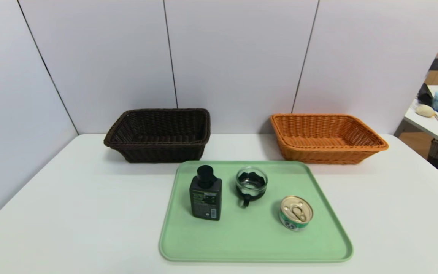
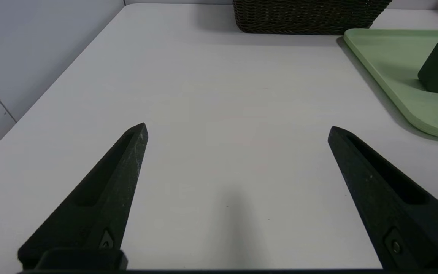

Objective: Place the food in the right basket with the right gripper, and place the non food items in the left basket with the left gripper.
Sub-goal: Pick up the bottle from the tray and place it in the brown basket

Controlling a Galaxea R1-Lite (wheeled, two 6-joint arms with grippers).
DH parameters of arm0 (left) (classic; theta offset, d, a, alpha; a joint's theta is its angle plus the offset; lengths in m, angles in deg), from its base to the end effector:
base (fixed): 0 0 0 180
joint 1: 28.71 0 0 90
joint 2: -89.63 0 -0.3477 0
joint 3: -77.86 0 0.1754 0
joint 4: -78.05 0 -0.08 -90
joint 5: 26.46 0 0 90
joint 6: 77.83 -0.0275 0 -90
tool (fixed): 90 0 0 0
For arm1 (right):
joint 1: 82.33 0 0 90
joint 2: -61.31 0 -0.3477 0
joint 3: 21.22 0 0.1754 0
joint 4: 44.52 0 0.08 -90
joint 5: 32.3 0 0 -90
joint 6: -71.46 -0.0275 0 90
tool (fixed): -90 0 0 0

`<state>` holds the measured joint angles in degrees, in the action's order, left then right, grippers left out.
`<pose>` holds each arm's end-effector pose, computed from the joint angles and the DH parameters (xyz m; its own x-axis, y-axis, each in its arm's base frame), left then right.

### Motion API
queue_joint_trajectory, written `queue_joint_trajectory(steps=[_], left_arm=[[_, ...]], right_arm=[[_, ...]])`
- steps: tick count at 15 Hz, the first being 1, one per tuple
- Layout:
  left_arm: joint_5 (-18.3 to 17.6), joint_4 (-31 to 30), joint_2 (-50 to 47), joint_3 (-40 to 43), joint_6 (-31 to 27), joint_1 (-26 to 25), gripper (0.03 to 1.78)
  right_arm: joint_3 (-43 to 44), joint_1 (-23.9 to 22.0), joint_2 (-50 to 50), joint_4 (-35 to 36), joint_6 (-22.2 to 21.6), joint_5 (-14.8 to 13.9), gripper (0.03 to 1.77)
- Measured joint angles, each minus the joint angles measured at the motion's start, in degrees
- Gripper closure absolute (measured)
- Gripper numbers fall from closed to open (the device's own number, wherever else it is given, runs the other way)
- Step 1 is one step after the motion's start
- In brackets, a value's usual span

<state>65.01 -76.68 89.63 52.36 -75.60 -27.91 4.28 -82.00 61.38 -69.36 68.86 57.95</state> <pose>-0.0819 0.0018 0.0759 0.9999 0.0117 0.0040 -0.0115 0.9992 -0.0390 -0.0820 -0.0004 0.0766 0.9999 0.0101 0.0127 -0.0107 0.9989 0.0453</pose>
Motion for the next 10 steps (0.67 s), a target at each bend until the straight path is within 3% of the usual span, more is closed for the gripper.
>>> queue_joint_trajectory(steps=[10], left_arm=[[0.12,0.15,0.0,0.0,0.05,0.0,0.12]], right_arm=[[0.0,0.0,0.0,-0.04,-0.17,-0.06,0.1]])
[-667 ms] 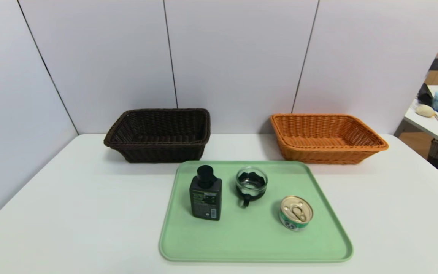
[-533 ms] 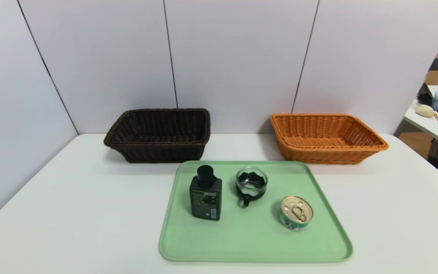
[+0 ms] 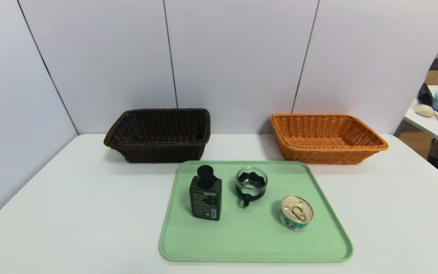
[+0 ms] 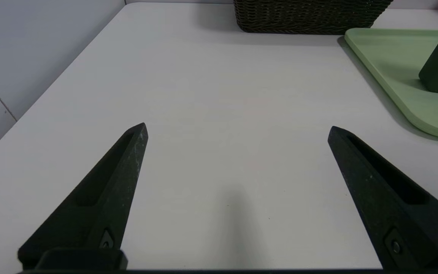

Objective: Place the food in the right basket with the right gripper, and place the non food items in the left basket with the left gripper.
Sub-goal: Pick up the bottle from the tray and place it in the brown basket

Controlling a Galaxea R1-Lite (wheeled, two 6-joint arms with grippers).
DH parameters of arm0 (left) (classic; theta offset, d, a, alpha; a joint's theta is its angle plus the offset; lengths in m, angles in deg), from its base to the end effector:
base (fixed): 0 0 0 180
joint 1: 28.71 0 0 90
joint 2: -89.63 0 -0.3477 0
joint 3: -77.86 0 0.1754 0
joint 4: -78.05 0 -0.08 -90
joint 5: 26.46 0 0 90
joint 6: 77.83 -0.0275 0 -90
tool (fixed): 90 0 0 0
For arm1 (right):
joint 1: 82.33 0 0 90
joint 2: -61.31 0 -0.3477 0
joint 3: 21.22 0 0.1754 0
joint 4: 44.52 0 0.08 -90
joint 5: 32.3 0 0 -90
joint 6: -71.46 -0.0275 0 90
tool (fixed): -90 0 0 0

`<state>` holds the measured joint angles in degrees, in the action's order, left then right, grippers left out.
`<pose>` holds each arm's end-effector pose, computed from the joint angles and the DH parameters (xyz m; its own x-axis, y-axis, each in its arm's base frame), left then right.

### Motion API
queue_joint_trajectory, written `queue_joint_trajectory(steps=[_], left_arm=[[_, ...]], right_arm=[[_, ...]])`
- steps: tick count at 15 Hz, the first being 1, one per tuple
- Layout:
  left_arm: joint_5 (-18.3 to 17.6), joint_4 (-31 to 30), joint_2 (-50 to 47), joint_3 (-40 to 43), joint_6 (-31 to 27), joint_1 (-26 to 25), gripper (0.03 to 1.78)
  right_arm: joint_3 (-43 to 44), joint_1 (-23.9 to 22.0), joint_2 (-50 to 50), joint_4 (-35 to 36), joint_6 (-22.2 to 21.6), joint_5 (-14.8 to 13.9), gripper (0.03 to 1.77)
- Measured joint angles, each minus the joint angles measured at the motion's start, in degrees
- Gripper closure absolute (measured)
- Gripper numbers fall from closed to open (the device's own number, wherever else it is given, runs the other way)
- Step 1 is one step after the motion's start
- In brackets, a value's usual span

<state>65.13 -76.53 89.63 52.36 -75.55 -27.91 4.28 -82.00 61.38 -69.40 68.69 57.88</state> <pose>-0.0819 0.0019 0.0757 0.9999 0.0138 0.0014 -0.0137 0.9991 -0.0398 -0.0820 -0.0004 0.0766 0.9999 0.0089 0.0120 -0.0095 0.9988 0.0483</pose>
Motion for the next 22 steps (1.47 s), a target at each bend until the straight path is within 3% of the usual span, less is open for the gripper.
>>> queue_joint_trajectory(steps=[9,13,17,22], left_arm=[[-0.69,0.76,0.0,-0.84,-1.23,0.0,0.12],[-3.9,7.23,0.73,-10.41,-0.8,-0.02,0.12],[-7.29,11.26,6.63,-23.64,-0.88,0.02,0.12],[-9.45,10.59,22.52,-36.29,-1.12,0.13,0.12]], right_arm=[[0.3,0.0,-0.02,-1.02,-0.55,-0.26,0.1],[1.6,-0.02,-0.1,-1.26,0.35,-0.11,0.1],[17.16,0.13,-6.02,-6.35,0.17,0.26,0.1],[39.9,0.11,-25.04,-8.5,0.63,-0.07,0.1]])
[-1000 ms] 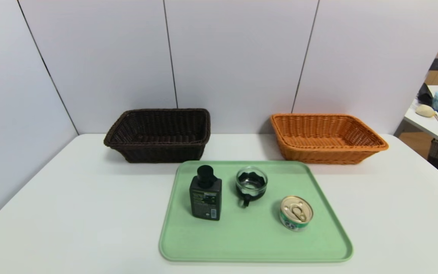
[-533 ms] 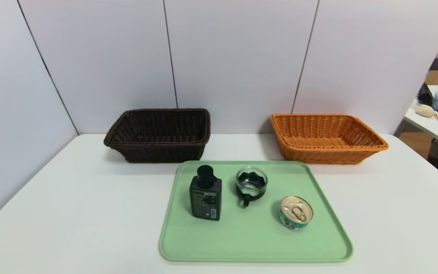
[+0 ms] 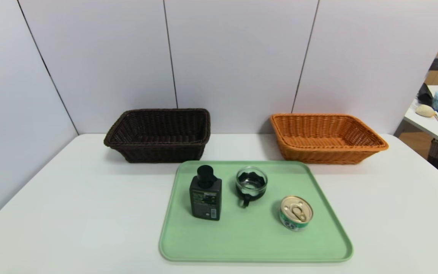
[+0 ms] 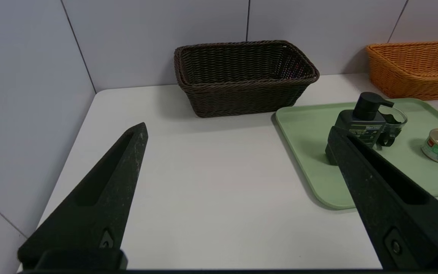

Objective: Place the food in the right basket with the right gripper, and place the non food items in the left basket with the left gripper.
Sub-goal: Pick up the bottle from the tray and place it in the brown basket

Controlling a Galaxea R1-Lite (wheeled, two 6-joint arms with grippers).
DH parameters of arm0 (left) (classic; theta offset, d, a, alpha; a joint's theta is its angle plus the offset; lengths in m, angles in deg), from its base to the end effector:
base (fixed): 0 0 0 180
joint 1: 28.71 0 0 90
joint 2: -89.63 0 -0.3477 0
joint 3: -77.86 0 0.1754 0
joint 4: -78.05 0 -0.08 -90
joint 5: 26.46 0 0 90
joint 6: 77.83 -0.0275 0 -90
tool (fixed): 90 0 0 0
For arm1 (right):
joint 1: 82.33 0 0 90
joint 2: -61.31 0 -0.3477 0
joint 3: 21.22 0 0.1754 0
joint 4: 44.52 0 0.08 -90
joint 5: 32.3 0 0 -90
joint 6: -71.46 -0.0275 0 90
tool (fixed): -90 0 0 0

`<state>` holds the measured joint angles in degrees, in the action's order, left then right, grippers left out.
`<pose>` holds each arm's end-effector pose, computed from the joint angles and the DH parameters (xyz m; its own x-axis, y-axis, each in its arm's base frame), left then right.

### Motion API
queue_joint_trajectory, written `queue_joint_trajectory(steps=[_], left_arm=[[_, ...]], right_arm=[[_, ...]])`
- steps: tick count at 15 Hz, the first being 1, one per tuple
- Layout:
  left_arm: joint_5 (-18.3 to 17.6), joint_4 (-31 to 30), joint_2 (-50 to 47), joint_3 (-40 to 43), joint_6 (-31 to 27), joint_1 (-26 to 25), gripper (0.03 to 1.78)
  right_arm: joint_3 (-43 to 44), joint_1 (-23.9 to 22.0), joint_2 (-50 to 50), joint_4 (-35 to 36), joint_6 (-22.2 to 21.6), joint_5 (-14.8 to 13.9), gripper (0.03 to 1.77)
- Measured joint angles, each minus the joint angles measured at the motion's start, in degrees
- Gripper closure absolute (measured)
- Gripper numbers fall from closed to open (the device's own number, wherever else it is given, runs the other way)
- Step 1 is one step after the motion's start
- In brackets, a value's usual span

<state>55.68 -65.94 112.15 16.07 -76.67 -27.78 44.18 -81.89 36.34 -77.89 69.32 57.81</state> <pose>-0.0784 -0.0025 0.2503 0.9867 -0.1528 0.0563 0.1537 0.9880 -0.0124 -0.0750 -0.0005 0.2737 0.9924 0.0095 0.1229 -0.0142 0.9992 0.0368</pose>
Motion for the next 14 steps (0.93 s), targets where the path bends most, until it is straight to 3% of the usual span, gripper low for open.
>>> queue_joint_trajectory(steps=[4,7,10,12,14], left_arm=[[-0.96,-2.1,15.13,-9.73,-0.11,0.28,0.12],[-1.1,-6.01,25.5,-13.29,0.11,3.39,0.12],[-1.4,-10.76,33.63,-12.08,0.95,10.42,0.12],[-4.66,-16.06,38.01,-8.33,0.96,12.54,0.12],[-7.88,-20.38,41.01,-3.78,0.84,13.2,0.12]], right_arm=[[14.68,0.07,-16.54,-0.28,0.41,0.35,0.1],[20.65,1.99,-27.6,0.35,0.39,1.57,0.1],[24.84,4.68,-36.17,0.91,-1.07,3.22,0.1],[26.81,5.36,-39.8,0.99,-3.06,6.47,0.1],[27.27,5.56,-41.57,0.99,-4.24,7.16,0.1]])
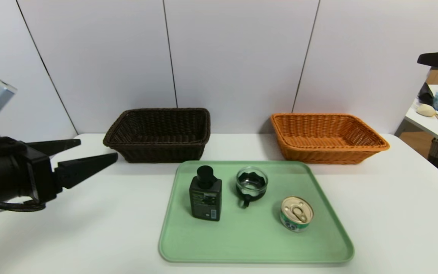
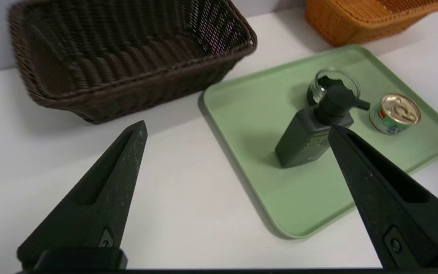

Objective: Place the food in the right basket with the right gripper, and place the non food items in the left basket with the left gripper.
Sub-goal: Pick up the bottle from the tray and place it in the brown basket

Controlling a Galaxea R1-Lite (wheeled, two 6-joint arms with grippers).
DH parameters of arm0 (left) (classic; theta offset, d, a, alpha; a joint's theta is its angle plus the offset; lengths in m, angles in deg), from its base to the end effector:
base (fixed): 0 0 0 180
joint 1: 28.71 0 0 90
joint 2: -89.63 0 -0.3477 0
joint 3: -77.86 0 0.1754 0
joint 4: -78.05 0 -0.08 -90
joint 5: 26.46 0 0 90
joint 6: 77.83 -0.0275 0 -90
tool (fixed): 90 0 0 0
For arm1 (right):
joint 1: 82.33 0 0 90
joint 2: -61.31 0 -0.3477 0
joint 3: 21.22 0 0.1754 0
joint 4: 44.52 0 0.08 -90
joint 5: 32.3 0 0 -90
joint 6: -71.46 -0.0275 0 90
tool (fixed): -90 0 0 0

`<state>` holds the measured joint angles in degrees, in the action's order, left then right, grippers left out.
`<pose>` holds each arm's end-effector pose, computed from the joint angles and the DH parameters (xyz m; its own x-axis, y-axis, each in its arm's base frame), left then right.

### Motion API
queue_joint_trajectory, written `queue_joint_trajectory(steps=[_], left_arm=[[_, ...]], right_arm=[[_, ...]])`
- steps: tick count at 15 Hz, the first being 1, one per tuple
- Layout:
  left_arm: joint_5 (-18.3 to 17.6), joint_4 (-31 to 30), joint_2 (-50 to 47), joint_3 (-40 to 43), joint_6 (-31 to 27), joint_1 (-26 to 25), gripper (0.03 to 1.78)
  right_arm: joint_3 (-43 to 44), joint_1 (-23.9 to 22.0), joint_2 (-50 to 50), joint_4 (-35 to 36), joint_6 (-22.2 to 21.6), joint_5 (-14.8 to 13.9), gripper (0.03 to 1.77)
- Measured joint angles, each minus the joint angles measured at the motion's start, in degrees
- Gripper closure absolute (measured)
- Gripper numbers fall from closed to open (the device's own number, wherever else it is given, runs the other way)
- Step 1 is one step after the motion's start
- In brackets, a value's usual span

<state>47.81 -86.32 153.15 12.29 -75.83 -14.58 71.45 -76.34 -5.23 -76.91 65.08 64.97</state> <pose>0.1182 -0.0374 0.2925 0.8411 -0.4913 -0.2260 0.4823 0.8706 -0.0975 0.1246 0.0166 0.3845 0.9675 0.2288 -0.1082 -0.2152 0.9687 0.1242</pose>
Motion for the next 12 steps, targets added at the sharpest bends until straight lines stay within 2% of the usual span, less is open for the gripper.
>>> queue_joint_trajectory(steps=[4,7,9,12], left_arm=[[-12.56,-12.21,6.24,9.67,-0.24,0.41,0.12],[-20.38,-22.22,12.43,13.26,-0.9,0.45,0.12],[-25.0,-30.24,18.12,15.19,-2.27,0.45,0.12],[-29.83,-43.52,27.29,18.16,-3.56,0.45,0.12]], right_arm=[[-0.3,0.17,-0.9,-0.07,-0.3,-0.11,0.1],[-1.11,0.48,-0.57,-0.11,-2.12,0.04,0.1],[-1.35,0.67,-0.05,-0.09,-3.21,0.06,0.1],[-1.49,0.67,0.63,-0.52,-3.32,0.0,0.1]])
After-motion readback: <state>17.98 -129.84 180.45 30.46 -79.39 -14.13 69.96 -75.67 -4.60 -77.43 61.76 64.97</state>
